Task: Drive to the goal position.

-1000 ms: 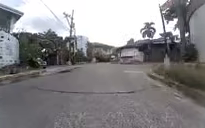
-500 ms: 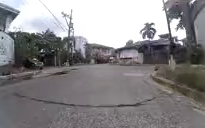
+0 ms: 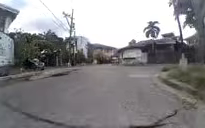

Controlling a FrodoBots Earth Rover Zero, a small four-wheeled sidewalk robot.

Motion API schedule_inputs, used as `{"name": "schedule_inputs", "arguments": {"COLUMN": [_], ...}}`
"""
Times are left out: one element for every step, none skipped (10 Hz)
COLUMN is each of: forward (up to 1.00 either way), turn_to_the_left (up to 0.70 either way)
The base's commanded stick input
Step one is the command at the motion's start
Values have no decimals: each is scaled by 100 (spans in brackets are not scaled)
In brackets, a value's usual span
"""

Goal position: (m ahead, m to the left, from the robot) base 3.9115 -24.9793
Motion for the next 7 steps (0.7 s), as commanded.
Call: {"name": "schedule_inputs", "arguments": {"forward": [100, 100, 100, 100, 100, 100, 100], "turn_to_the_left": [-30, -30, -30, 0, -19, -15, 3]}}
